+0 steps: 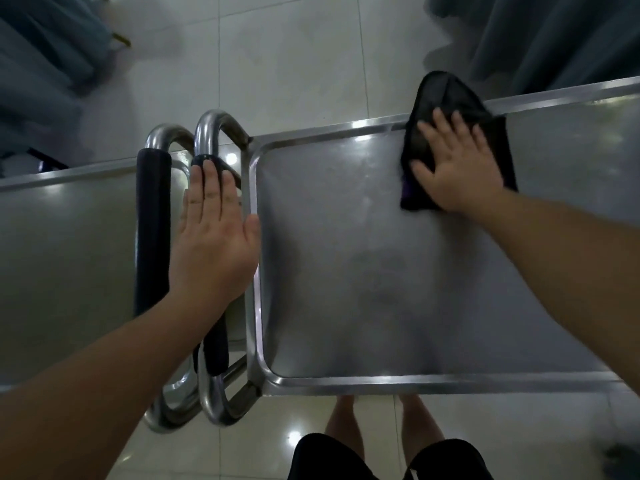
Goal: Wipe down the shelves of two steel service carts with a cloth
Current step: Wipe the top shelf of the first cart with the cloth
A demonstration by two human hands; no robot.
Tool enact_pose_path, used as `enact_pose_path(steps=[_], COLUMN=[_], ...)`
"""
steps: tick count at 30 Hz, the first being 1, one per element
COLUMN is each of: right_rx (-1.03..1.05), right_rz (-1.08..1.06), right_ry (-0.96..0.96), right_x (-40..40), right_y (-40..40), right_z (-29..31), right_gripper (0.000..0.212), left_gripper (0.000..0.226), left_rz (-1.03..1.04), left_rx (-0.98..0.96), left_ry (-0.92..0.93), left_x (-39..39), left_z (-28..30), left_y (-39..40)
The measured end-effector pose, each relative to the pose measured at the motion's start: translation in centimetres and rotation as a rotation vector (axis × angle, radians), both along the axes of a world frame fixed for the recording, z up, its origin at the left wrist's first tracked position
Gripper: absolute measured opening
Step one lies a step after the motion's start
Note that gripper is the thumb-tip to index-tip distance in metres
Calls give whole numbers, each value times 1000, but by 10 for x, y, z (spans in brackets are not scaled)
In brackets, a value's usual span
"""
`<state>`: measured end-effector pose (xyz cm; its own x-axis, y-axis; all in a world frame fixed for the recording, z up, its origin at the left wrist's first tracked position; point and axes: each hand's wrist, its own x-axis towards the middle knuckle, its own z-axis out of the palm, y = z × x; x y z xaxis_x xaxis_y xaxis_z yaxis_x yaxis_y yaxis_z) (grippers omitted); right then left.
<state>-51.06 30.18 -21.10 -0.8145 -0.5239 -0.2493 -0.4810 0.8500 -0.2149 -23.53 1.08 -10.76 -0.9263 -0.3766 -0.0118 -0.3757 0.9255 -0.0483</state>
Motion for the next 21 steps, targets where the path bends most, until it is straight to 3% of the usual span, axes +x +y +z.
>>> enact_pose_path(steps=[6, 17, 21], right_rx=[-34, 55, 108], right_rz=[1, 122, 190], right_ry=[11, 32, 3], right_x=[-4, 223, 245], right_y=[1, 177, 204], right_z=[0, -3, -2], right_gripper=[81, 75, 76], left_gripper=[67, 71, 70], left_rz=[46, 73, 61], left_rx=[30, 93, 102], left_ry=[25, -30, -16], left_x=[-1, -6, -4], left_z=[-6, 6, 6], left_y=[-5, 3, 4])
